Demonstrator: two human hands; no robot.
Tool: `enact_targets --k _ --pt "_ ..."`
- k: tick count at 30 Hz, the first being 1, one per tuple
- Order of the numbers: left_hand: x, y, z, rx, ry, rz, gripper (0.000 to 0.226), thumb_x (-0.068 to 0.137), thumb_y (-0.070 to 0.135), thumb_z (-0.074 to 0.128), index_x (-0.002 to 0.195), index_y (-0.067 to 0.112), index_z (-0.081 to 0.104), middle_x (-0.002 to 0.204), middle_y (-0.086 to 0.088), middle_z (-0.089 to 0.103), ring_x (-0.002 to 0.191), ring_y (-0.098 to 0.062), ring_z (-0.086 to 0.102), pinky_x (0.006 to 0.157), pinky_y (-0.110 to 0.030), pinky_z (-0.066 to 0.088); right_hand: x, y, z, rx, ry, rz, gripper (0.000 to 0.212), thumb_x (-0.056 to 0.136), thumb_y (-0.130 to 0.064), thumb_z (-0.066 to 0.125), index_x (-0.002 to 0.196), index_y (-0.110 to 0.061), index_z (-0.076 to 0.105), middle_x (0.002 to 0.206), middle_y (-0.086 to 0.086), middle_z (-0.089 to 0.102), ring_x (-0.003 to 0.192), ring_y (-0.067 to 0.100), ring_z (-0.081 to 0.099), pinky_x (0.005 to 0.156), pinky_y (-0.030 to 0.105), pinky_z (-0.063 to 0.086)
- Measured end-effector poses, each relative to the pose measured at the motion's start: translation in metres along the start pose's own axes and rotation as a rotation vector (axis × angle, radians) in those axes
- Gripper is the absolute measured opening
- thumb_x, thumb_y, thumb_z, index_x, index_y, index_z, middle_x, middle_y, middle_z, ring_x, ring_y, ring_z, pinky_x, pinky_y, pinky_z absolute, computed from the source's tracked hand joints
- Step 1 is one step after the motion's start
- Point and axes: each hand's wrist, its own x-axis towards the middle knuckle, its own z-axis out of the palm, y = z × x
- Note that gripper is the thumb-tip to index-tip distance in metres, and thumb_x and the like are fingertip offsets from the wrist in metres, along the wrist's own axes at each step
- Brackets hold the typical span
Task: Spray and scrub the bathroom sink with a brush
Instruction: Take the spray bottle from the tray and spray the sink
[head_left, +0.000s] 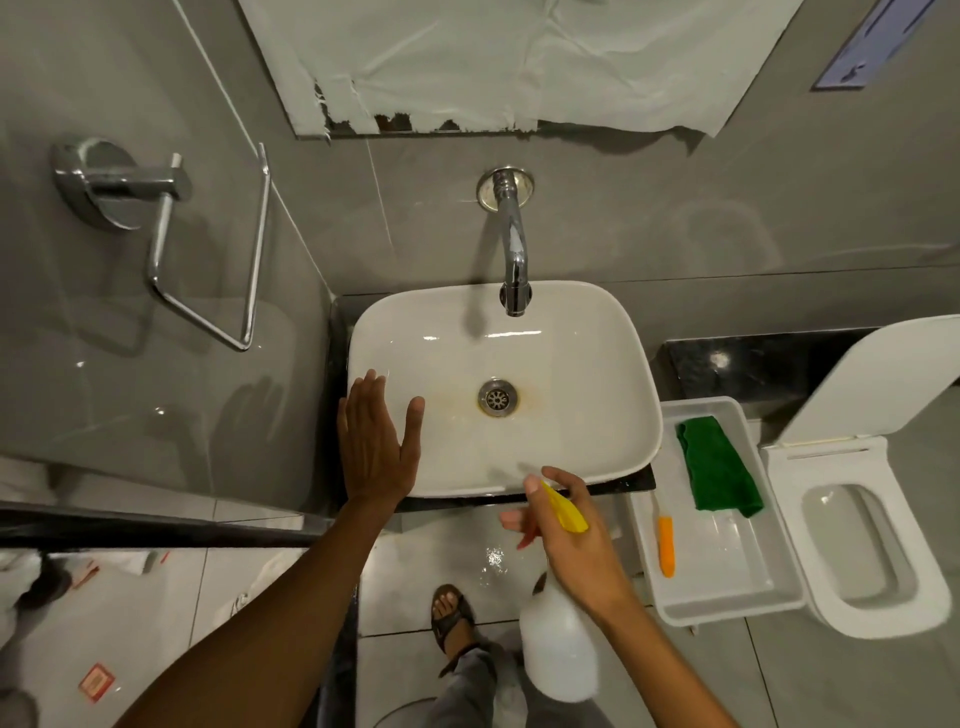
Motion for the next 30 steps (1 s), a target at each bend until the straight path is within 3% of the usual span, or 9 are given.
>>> enact_targets --k 1,4,8,12,17,21,24,28,30 --pt "0.000 0.000 0.000 -0.001 0.003 0.002 0.093 0.103 0.080 0.014 0.163 0.013 0.041 0.174 -0.011 0.040 0.163 -0.034 0.035 0.137 -0.051 0.019 0.003 -0.002 0.003 -0.015 -0.031 0.000 0.040 0.101 -0.059 0.064 0.132 -0.036 0.055 0.082 0.009 0.085 0.071 0.027 0.079 0.069 0.033 0.066" --pt "0.000 0.000 0.000 0.002 0.006 0.002 0.092 0.104 0.079 0.014 0.163 0.014 0.041 0.173 -0.011 0.040 0.162 -0.034 0.035 0.137 -0.050 0.018 0.010 -0.013 0.011 -0.029 -0.026 0.017 0.037 0.102 -0.053 0.065 0.127 -0.028 0.059 0.062 0.011 0.075 0.054 0.026 0.068 0.060 0.041 0.057" --pt "0.001 -0.003 0.002 0.007 -0.008 -0.012 0.090 0.104 0.078 0.015 0.164 0.016 0.038 0.175 -0.009 0.037 0.164 -0.032 0.033 0.137 -0.051 0.019 0.023 -0.030 0.012 -0.006 -0.031 -0.013 0.035 0.104 -0.049 0.065 0.130 -0.029 0.055 0.086 0.009 0.087 0.081 0.025 0.082 0.080 0.038 0.066" --pt "0.002 -0.005 0.004 0.019 -0.014 -0.022 0.090 0.104 0.079 0.014 0.164 0.017 0.038 0.175 -0.008 0.037 0.163 -0.032 0.034 0.137 -0.052 0.021 0.035 -0.046 0.008 -0.024 0.037 -0.020 0.029 0.105 -0.047 0.063 0.118 -0.021 0.060 0.064 0.013 0.078 0.057 0.020 0.073 0.064 0.043 0.059" --pt "0.003 -0.005 0.004 0.049 -0.019 -0.030 0.089 0.104 0.079 0.013 0.164 0.018 0.039 0.175 -0.008 0.038 0.163 -0.032 0.034 0.136 -0.052 0.022 0.048 -0.062 -0.008 0.040 0.027 0.016 0.042 0.106 -0.050 0.061 0.138 -0.024 0.055 0.093 0.011 0.087 0.094 0.029 0.083 0.089 0.045 0.067" --pt "0.004 -0.005 0.004 0.041 -0.022 -0.036 0.090 0.103 0.080 0.012 0.164 0.019 0.039 0.175 -0.007 0.038 0.164 -0.031 0.033 0.137 -0.051 0.021 0.050 -0.067 -0.027 -0.016 0.152 -0.051 0.039 0.107 -0.050 0.058 0.127 -0.017 0.062 0.074 0.018 0.081 0.062 0.020 0.076 0.062 0.026 0.064" --pt "0.004 -0.006 0.005 0.045 -0.021 -0.035 0.090 0.104 0.080 0.013 0.164 0.019 0.040 0.175 -0.007 0.039 0.163 -0.032 0.034 0.137 -0.052 0.022 0.049 -0.065 -0.046 0.071 0.196 -0.043 0.041 0.106 -0.049 0.062 0.135 -0.021 0.059 0.090 0.012 0.087 0.086 0.017 0.085 0.078 0.031 0.065" --pt "0.005 -0.006 0.005 0.055 -0.019 -0.026 0.090 0.104 0.080 0.014 0.163 0.018 0.042 0.174 -0.008 0.040 0.162 -0.032 0.036 0.136 -0.053 0.023 0.039 -0.052 -0.070 -0.009 0.275 -0.057 0.047 0.103 -0.054 0.063 0.131 -0.016 0.061 0.067 0.011 0.079 0.057 0.016 0.074 0.072 0.047 0.063" --pt "0.004 -0.005 0.004 0.056 -0.017 -0.020 0.089 0.104 0.079 0.015 0.162 0.017 0.042 0.173 -0.008 0.041 0.162 -0.032 0.037 0.136 -0.053 0.023 0.032 -0.042 -0.084 -0.042 0.266 -0.038 0.062 0.101 -0.061 0.063 0.144 -0.016 0.058 0.077 0.006 0.083 0.074 0.003 0.078 0.092 0.039 0.059"
